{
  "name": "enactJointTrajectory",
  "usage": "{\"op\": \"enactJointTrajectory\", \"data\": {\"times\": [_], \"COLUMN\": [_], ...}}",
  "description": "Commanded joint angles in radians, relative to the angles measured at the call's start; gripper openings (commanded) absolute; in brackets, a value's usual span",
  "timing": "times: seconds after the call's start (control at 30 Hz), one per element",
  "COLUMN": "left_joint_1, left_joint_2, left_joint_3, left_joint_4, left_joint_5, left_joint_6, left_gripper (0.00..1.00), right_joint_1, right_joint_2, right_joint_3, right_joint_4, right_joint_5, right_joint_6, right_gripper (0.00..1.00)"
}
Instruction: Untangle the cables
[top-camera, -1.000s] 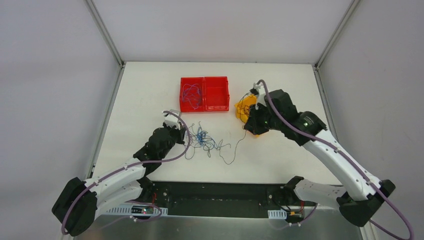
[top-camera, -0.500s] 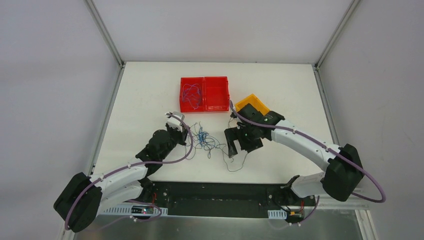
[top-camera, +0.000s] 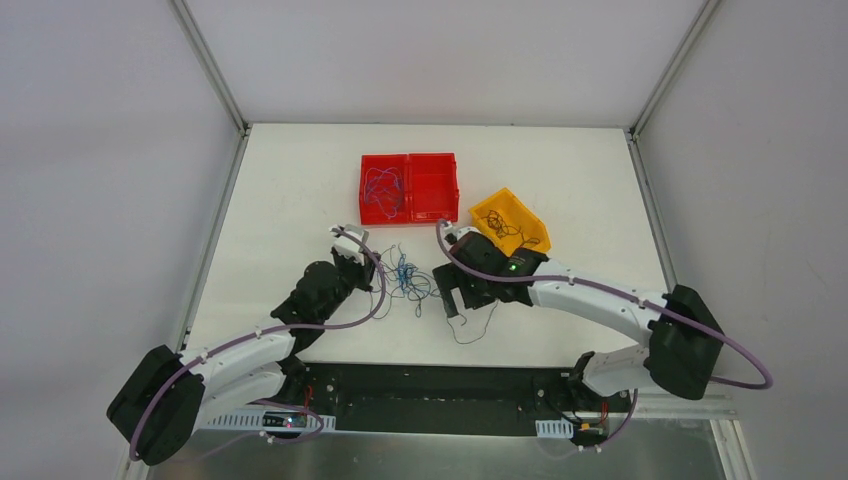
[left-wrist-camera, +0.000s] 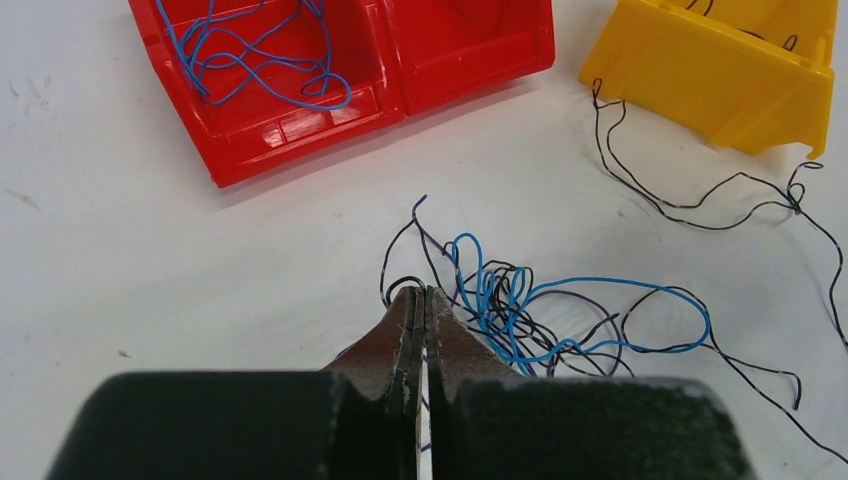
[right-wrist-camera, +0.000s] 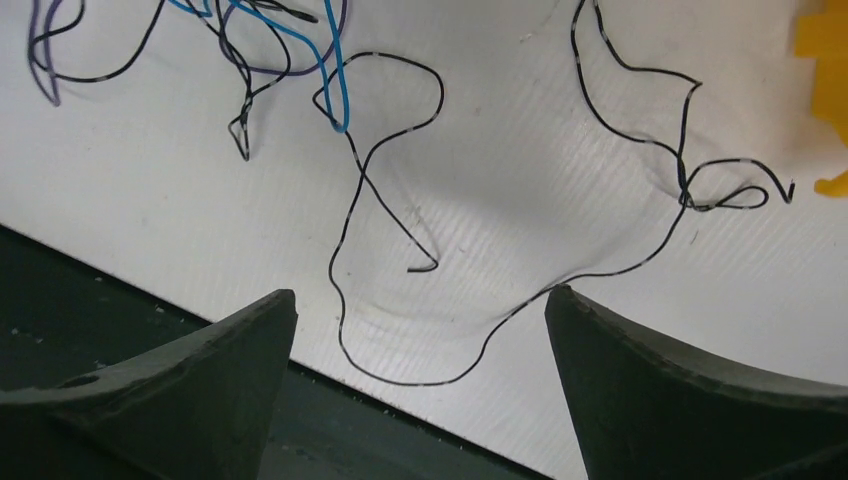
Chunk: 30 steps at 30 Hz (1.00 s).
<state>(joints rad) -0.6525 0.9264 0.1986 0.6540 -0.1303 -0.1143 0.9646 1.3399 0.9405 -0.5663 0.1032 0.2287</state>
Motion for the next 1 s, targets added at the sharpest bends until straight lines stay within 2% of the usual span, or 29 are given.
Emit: {"op": "enactJointTrajectory", "data": {"times": [0.0,0.23,0.43,0.47,0.63,0.73,0.8,0.83,0.97], "left_joint_1": [0.008,0.008,0.008,0.008,0.008,0.008,0.008,0.008,0.008], "left_joint_2": [-0.030,-0.046,-0.050,-0.046,-0.027,-0.030,-0.036,-0.037,-0.055], "left_joint_3": [-0.014,-0.021,-0.023,-0.022,-0.015,-0.019,-0.021,-0.022,-0.019], "left_joint_4": [0.053,0.046,0.046,0.050,0.055,0.055,0.054,0.052,-0.001], "left_joint_5": [0.014,-0.016,-0.025,-0.024,-0.021,-0.031,-0.040,-0.045,-0.131], "left_joint_6": [0.016,0.020,0.024,0.023,0.026,0.027,0.026,0.028,0.024], "left_gripper": [0.00,0.00,0.00,0.00,0.00,0.00,0.00,0.00,0.00], "right_joint_1": [0.052,0.078,0.111,0.124,0.189,0.195,0.195,0.194,0.172], "right_joint_2": [0.092,0.239,0.202,0.196,0.224,0.220,0.199,0.186,0.099], "right_joint_3": [0.047,0.082,0.043,0.044,0.068,0.047,0.028,0.024,0.000], "right_joint_4": [0.096,0.123,0.071,0.053,-0.048,-0.042,-0.027,-0.027,-0.071], "right_joint_5": [0.150,0.129,0.179,0.188,0.267,0.260,0.255,0.262,0.326], "right_joint_6": [-0.057,-0.090,0.010,0.042,0.132,0.155,0.160,0.163,0.194], "right_gripper": [0.99,0.99,0.90,0.86,0.49,0.31,0.14,0.00,0.00]}}
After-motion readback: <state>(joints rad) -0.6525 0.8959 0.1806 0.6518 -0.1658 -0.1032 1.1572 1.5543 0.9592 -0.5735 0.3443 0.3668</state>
